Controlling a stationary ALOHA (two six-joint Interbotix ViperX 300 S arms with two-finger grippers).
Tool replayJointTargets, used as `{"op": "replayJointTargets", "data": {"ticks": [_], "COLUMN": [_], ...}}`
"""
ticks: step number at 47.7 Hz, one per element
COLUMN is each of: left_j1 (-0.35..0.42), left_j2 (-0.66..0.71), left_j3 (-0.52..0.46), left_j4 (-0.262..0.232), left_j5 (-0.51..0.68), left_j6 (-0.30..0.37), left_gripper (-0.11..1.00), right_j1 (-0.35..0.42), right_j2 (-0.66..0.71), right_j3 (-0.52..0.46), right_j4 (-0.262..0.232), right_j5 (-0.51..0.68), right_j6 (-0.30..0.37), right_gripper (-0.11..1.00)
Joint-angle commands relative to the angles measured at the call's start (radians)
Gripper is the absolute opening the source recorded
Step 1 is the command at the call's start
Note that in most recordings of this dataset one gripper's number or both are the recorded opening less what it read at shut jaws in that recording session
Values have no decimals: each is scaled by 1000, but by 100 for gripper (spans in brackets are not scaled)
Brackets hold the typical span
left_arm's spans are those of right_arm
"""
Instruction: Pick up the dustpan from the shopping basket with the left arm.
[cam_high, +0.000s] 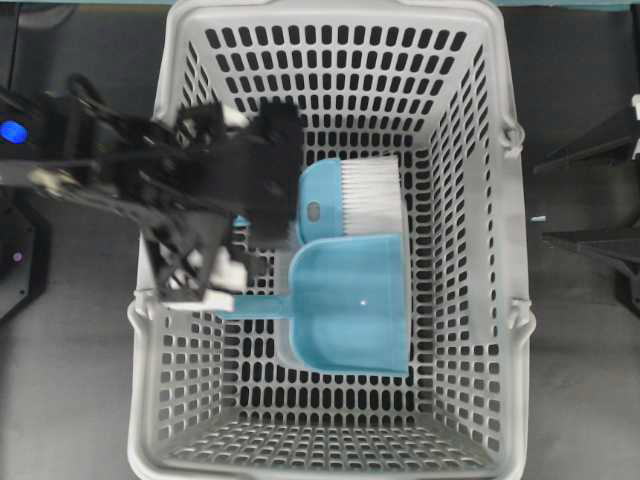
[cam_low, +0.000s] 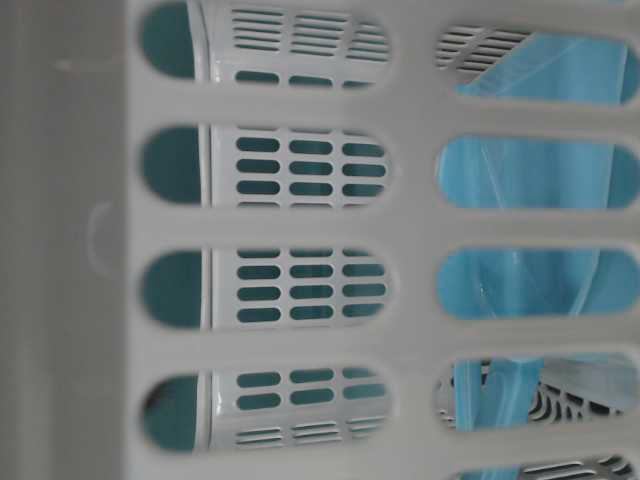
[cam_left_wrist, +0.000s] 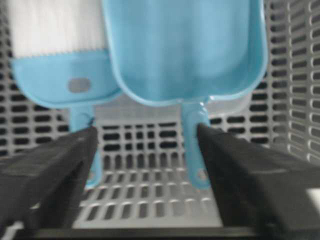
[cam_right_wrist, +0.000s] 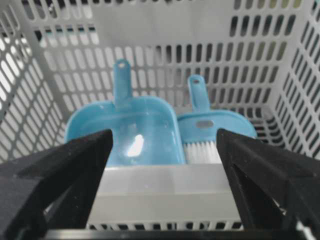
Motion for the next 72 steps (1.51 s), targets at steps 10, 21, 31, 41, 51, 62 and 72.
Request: {"op": "replayJointTargets", "data": {"ticks": [10, 21, 31, 41, 51, 62, 72], "left_j1": [-57, -63, -63, -64, -77, -64, -32], "left_j2": [152, 195, 219, 221, 193, 101, 2], "left_j3": [-2, 44, 120, 155, 153, 143, 123], "left_j4": [3, 3, 3, 3, 3, 3, 3], "left_j5": [83, 21, -46, -107, -133, -135, -155], "left_j6": [-41, -40, -43, -78, -91, -91, -103], "left_gripper": [90, 90, 90, 88, 43, 28, 28], "right_j1": [-2, -2, -2, -2, -3, -2, -2], "right_j2": [3, 3, -2, -9, -11, -12, -12], "right_j3": [3, 26, 34, 44, 52, 63, 72], "right_j4": [6, 6, 6, 6, 6, 6, 6], "right_j5": [-21, -48, -66, -67, -71, -74, -81], "right_j6": [15, 54, 54, 55, 57, 57, 57], "right_gripper": [80, 80, 79, 79, 79, 79, 79]}}
